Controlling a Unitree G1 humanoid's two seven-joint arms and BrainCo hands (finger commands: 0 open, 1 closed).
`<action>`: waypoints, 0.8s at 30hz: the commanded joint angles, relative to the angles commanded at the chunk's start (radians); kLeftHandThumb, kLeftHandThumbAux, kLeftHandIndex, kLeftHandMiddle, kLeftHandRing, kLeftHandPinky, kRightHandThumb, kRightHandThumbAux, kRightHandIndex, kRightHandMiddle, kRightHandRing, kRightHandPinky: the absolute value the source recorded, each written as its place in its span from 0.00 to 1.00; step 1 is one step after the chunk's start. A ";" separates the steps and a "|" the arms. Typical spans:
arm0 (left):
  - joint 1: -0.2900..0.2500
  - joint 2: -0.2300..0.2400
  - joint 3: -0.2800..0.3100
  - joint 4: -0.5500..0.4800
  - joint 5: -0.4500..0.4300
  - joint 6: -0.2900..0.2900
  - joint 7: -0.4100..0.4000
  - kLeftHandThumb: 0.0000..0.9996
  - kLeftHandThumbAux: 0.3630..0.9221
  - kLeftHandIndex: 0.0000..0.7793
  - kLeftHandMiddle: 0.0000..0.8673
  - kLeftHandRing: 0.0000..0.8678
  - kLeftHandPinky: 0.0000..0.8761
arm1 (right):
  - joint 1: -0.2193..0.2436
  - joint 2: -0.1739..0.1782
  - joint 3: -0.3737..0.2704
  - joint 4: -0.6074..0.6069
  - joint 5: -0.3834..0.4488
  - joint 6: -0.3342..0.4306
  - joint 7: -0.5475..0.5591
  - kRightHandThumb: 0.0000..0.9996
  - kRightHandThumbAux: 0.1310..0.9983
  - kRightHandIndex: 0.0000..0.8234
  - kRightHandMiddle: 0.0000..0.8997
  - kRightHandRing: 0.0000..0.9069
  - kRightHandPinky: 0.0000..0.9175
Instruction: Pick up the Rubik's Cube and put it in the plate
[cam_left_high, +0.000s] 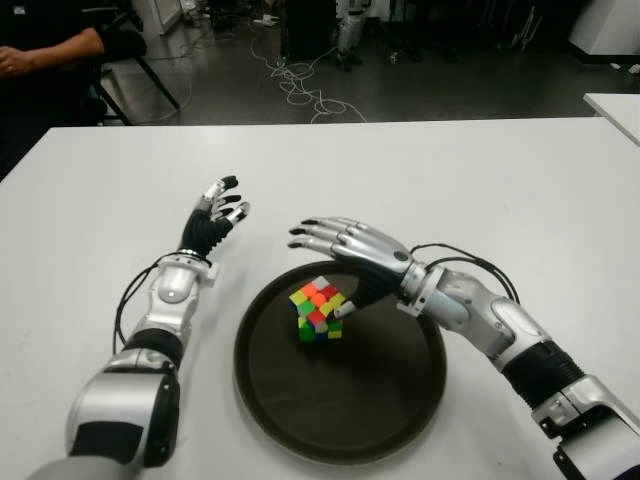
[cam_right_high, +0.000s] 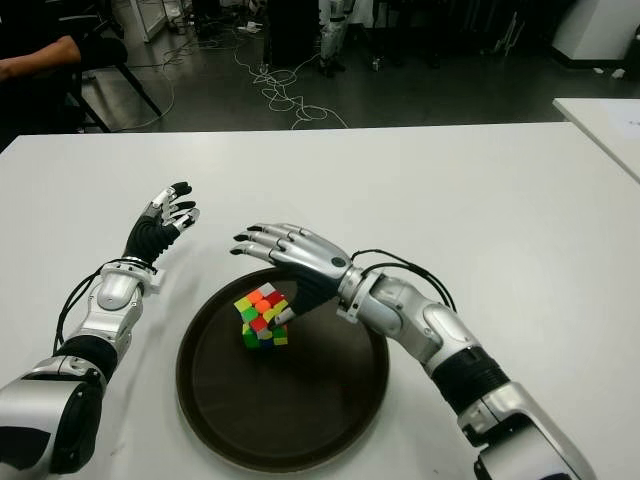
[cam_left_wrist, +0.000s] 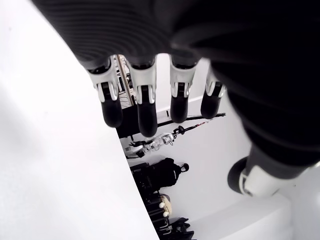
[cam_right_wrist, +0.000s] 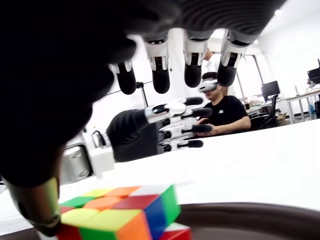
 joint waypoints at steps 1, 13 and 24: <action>-0.001 0.000 0.001 0.000 0.000 0.002 0.000 0.19 0.37 0.09 0.14 0.15 0.15 | -0.003 0.000 -0.001 0.004 0.001 0.000 -0.001 0.00 0.66 0.00 0.00 0.00 0.00; -0.003 0.005 -0.009 -0.003 0.014 0.008 0.012 0.18 0.40 0.08 0.13 0.15 0.16 | -0.129 -0.020 -0.077 0.212 0.048 0.004 -0.040 0.00 0.65 0.00 0.00 0.00 0.00; -0.004 0.013 -0.015 -0.008 0.020 0.000 0.007 0.16 0.42 0.08 0.11 0.14 0.18 | -0.319 0.029 -0.211 0.799 0.189 0.062 -0.190 0.00 0.62 0.00 0.00 0.00 0.04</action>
